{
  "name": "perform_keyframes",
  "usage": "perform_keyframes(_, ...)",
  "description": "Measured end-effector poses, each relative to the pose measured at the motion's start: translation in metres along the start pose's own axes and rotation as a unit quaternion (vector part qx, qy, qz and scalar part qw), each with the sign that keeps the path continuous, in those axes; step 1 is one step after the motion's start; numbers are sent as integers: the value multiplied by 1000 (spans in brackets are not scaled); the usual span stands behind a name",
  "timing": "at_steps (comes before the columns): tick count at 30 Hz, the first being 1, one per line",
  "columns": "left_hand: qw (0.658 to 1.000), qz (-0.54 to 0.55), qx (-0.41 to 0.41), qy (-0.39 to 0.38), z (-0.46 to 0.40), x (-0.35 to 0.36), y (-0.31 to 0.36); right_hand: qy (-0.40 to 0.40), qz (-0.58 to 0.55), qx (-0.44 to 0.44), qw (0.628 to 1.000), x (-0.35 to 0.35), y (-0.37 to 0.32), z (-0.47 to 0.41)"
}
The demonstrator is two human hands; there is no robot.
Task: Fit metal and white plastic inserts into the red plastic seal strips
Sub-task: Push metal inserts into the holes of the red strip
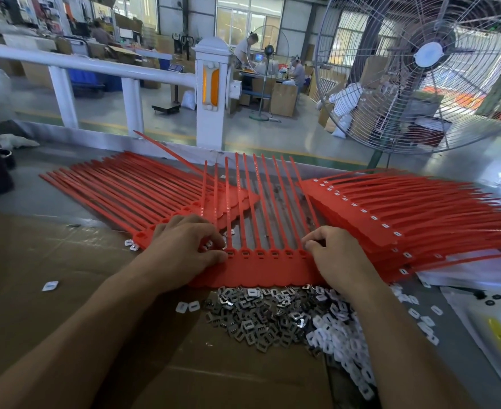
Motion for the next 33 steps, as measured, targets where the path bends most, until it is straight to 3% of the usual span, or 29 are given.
perform_keyframes(6,1000,2,1,-2,1,0,-1,-15,19,-9,1000,3,-1,2)
perform_keyframes(24,1000,2,4,-2,1,-1,2,25,-68,-1,997,-10,2,7)
perform_keyframes(26,1000,-1,4,-2,2,-1,2,-16,-71,-41,996,-10,-13,12)
perform_keyframes(30,1000,2,1,-1,3,-2,3,-245,-17,-120,962,16,-47,38)
perform_keyframes(33,1000,2,-1,-2,2,-2,2,-303,32,-130,944,26,-54,49)
Point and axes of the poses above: each hand's wrist, its own z-axis away from the middle knuckle, its own x-axis out of the palm, y = z × x, the point moved 9 cm from there along -z, towards the middle knuckle, and after that the axes turned 6 degrees about z, right-handed, at the moved point
